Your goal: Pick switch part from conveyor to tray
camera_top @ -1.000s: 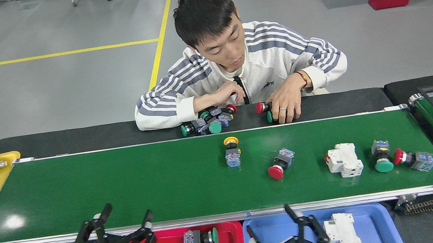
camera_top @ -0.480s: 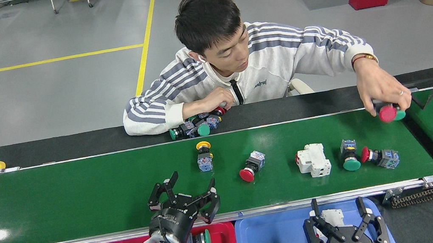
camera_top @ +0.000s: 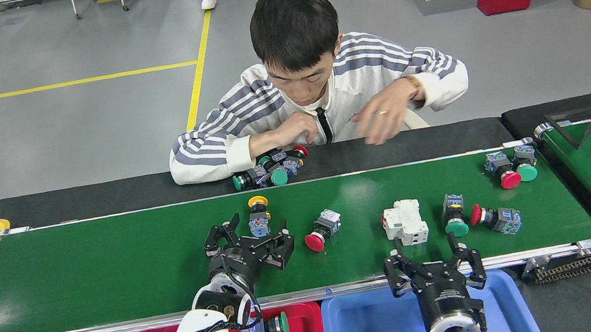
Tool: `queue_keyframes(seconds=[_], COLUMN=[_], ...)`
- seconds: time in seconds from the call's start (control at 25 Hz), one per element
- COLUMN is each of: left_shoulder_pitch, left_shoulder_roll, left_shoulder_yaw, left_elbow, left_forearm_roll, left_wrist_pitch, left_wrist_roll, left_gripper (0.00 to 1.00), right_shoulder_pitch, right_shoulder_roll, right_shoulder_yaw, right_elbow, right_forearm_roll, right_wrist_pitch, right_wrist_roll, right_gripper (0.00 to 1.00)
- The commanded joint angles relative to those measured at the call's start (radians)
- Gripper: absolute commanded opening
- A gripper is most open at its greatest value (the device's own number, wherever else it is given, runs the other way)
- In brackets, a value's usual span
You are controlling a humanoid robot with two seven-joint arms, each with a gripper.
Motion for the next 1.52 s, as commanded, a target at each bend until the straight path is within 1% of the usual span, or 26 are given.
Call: queue_keyframes(seconds=[0.0, 0.08, 0.12, 0.16, 0.2, 0.24, 0.36, 0.4, 0.52, 0.6, 0.64, 0.72, 0.8, 0.88, 0.92, 0.96, 1.0, 1.04, 1.08, 1.12, 1.16, 1.2, 1.24, 1.28, 1.36, 1.48], left_shoulder_pitch=[-0.033, -0.045, -0.048, -0.048, -0.048, -0.048, -0.039, -0.036, -0.018, -0.005, 0.004, 0.021, 0.061, 0.128, 0.172, 0.223, 0.269, 0.314, 0.366, 0.403, 0.423, 0.443, 0.463, 0.487, 0.510, 0.521], left_shoulder_roll=[-0.004, -0.005, -0.005, -0.005, -0.005, -0.004, 0.001, 0.003, 0.009, 0.013, 0.021, 0.062, 0.115, 0.174, 0.199, 0.214, 0.222, 0.222, 0.220, 0.211, 0.208, 0.205, 0.200, 0.194, 0.188, 0.187], left_shoulder_yaw=[0.004, 0.004, 0.004, 0.004, 0.007, 0.012, 0.024, 0.024, 0.024, 0.023, 0.024, 0.035, 0.047, 0.076, 0.102, 0.131, 0.170, 0.216, 0.267, 0.308, 0.332, 0.355, 0.371, 0.378, 0.385, 0.389], left_elbow=[0.025, 0.059, 0.065, 0.065, 0.066, 0.068, 0.062, 0.057, 0.031, -0.015, -0.064, -0.152, -0.233, -0.316, -0.357, -0.401, -0.443, -0.481, -0.520, -0.546, -0.567, -0.593, -0.619, -0.639, -0.662, -0.693], left_forearm_roll=[0.001, 0.001, 0.004, 0.007, 0.013, 0.027, 0.084, 0.088, 0.084, 0.077, 0.076, 0.076, 0.076, 0.076, 0.076, 0.076, 0.076, 0.076, 0.076, 0.079, 0.081, 0.079, 0.079, 0.081, 0.082, 0.082], left_wrist_pitch=[0.024, 0.058, 0.073, 0.079, 0.076, 0.075, 0.072, 0.066, 0.010, -0.042, -0.103, -0.221, -0.369, -0.596, -0.718, -0.767, -0.767, -0.767, -0.767, -0.767, -0.767, -0.767, -0.767, -0.767, -0.767, -0.767], left_wrist_roll=[0.015, 0.016, 0.018, 0.018, 0.018, 0.019, 0.021, 0.025, 0.099, 0.108, 0.110, 0.110, 0.108, 0.108, 0.108, 0.107, 0.107, 0.105, 0.105, 0.105, 0.105, 0.105, 0.105, 0.105, 0.107, 0.107], left_gripper=[0.96, 0.79, 0.68, 0.52, 0.32, 0.23, 0.11, 0.09, 0.05, 0.05, 0.05, 0.05, 0.07, 0.08, 0.10, 0.14, 0.21, 0.31, 0.33, 0.48, 0.65, 0.89, 1.00, 1.00, 1.00, 1.00], right_shoulder_pitch=[-0.039, -0.068, -0.077, -0.083, -0.085, -0.086, -0.086, -0.085, -0.085, -0.086, -0.086, -0.086, -0.088, -0.097, -0.106, -0.117, -0.129, -0.145, -0.161, -0.174, -0.177, -0.177, -0.175, -0.171, -0.168, -0.143], right_shoulder_roll=[0.015, 0.026, 0.028, 0.028, 0.026, 0.025, 0.019, 0.017, 0.015, 0.015, 0.017, 0.019, 0.019, 0.020, 0.019, 0.019, 0.015, 0.014, 0.011, 0.003, -0.004, -0.014, -0.018, -0.020, -0.020, -0.026], right_shoulder_yaw=[0.018, 0.038, 0.046, 0.052, 0.053, 0.053, 0.052, 0.052, 0.046, 0.042, 0.042, 0.041, 0.032, 0.003, -0.008, -0.013, -0.013, -0.013, -0.011, -0.007, -0.004, 0.000, 0.003, 0.007, 0.007, 0.006], right_elbow=[0.012, 0.046, 0.059, 0.066, 0.067, 0.066, 0.066, 0.066, 0.070, 0.076, 0.079, 0.086, 0.098, 0.109, 0.115, 0.127, 0.142, 0.159, 0.179, 0.193, 0.194, 0.194, 0.193, 0.191, 0.181, 0.116], right_forearm_roll=[-0.001, -0.001, -0.001, -0.002, -0.002, -0.002, -0.005, -0.007, -0.011, -0.011, -0.011, -0.011, -0.011, -0.011, -0.010, -0.010, -0.008, -0.007, -0.005, -0.004, -0.002, -0.002, -0.002, -0.004, -0.004, -0.005], right_wrist_pitch=[-0.005, -0.005, -0.005, -0.005, -0.005, -0.005, -0.005, -0.005, -0.005, -0.005, -0.003, -0.002, -0.002, 0.000, 0.000, 0.000, -0.002, -0.002, -0.002, -0.003, -0.005, -0.008, -0.011, -0.011, -0.011, -0.013], right_wrist_roll=[0.008, 0.008, 0.008, 0.011, 0.015, 0.017, 0.020, 0.020, 0.020, 0.020, 0.020, 0.020, 0.021, 0.021, 0.021, 0.021, 0.021, 0.023, 0.027, 0.038, 0.047, 0.055, 0.057, 0.057, 0.057, 0.054], right_gripper=[1.00, 1.00, 1.00, 1.00, 1.00, 1.00, 1.00, 1.00, 1.00, 1.00, 1.00, 1.00, 1.00, 1.00, 0.97, 0.90, 0.80, 0.68, 0.49, 0.31, 0.21, 0.11, 0.06, 0.03, 0.02, 0.02])
